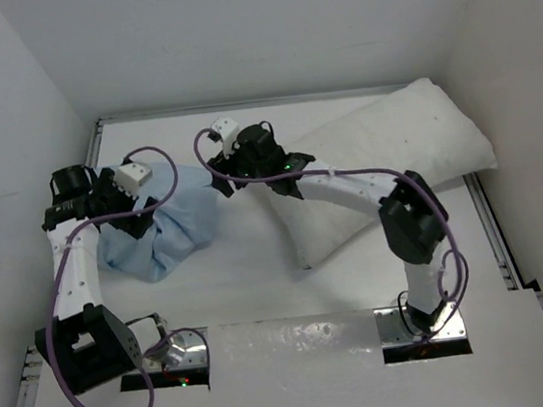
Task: Put the pillow into the pillowcase
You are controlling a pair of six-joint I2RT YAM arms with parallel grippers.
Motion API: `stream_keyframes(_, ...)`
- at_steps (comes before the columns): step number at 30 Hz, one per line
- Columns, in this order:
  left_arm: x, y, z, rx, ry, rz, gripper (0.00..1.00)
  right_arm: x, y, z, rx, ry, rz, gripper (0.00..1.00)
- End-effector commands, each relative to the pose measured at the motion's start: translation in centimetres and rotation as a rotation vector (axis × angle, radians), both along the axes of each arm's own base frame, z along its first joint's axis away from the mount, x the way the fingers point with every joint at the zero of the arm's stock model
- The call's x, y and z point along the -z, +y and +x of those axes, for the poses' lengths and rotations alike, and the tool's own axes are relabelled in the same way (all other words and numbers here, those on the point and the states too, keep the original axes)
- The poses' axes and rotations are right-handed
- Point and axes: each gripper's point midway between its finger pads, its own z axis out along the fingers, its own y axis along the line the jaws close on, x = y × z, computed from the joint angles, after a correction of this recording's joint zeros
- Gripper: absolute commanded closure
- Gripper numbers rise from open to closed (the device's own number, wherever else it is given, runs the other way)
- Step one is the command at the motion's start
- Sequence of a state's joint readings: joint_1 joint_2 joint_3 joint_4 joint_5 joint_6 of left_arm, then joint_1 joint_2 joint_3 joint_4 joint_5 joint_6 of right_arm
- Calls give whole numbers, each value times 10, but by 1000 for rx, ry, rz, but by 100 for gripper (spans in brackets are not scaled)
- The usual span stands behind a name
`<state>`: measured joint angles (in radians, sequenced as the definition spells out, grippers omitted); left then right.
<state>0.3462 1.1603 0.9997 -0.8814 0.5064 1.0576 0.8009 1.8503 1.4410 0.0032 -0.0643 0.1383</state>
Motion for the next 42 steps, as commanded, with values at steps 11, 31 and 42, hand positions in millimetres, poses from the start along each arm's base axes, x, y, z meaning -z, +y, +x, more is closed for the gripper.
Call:
stream_keyframes(11, 52, -54, 94, -275, 112, -94, 9, 59, 12, -6, 73, 190, 99, 33)
stream_keyframes(31, -370, -111, 168, -124, -838, -473, 100, -62, -124, -64, 335, -52, 202, 40)
stream_keyframes(42, -195, -102, 13, 253, -397, 10, 98, -69, -153, -94, 286, -86, 144, 38)
